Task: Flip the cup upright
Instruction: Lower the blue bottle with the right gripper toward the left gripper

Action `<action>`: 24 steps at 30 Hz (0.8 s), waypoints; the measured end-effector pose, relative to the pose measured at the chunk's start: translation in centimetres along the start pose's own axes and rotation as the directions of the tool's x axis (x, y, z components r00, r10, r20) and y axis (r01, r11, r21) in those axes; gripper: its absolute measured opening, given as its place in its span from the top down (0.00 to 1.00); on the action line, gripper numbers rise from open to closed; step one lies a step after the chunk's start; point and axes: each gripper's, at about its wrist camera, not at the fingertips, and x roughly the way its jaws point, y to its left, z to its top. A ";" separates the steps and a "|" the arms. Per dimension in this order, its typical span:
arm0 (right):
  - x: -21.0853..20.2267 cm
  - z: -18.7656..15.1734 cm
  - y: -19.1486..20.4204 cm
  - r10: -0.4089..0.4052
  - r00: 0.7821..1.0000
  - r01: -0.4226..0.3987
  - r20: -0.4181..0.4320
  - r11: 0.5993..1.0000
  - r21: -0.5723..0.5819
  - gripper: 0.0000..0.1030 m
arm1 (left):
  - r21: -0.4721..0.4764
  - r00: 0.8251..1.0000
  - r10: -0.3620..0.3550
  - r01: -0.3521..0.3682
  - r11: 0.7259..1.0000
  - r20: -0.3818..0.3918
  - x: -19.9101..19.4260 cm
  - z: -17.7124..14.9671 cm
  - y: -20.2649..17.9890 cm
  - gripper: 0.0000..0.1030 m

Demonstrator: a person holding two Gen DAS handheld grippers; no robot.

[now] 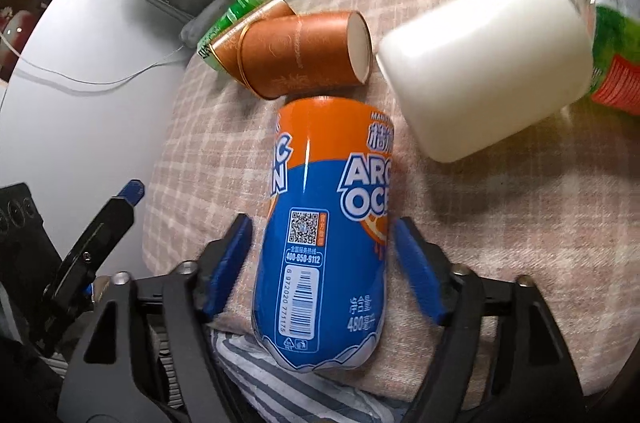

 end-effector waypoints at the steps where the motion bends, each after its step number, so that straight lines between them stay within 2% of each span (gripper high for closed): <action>1: -0.4 0.0 0.1 0.000 1.000 0.001 0.013 1.000 -0.010 0.20 | -0.005 1.000 -0.010 0.010 1.000 -0.011 0.2 0.0 0.0 0.18; 6: -3.5 -0.5 -0.1 -0.024 0.995 0.028 0.099 0.999 -0.037 0.19 | -0.020 0.996 -0.058 0.057 0.998 -0.066 1.0 0.2 -0.4 0.18; 9: -5.7 -1.2 -1.3 -0.047 0.986 0.049 0.161 0.999 -0.008 0.19 | -0.036 0.985 -0.122 0.118 0.992 -0.122 1.9 0.4 -0.9 0.18; 12: -7.5 -2.3 -2.9 -0.074 0.976 0.069 0.205 0.997 0.032 0.19 | -0.075 0.955 -0.214 0.202 0.976 -0.205 3.5 0.6 -1.7 0.18; 14: -8.6 -2.8 -3.8 -0.092 0.970 0.081 0.226 0.995 0.057 0.19 | -0.110 0.935 -0.254 0.233 0.966 -0.247 4.6 0.8 -2.0 0.18; 18: -10.1 -3.8 -5.7 -0.124 0.957 0.098 0.263 0.989 0.109 0.19 | -0.131 0.922 -0.271 0.244 0.961 -0.275 6.3 1.1 -3.0 0.19; 24: -11.3 -4.5 -7.7 -0.138 0.950 0.097 0.280 0.983 0.155 0.19 | -0.195 0.884 -0.318 0.264 0.945 -0.343 9.0 0.9 -3.7 0.19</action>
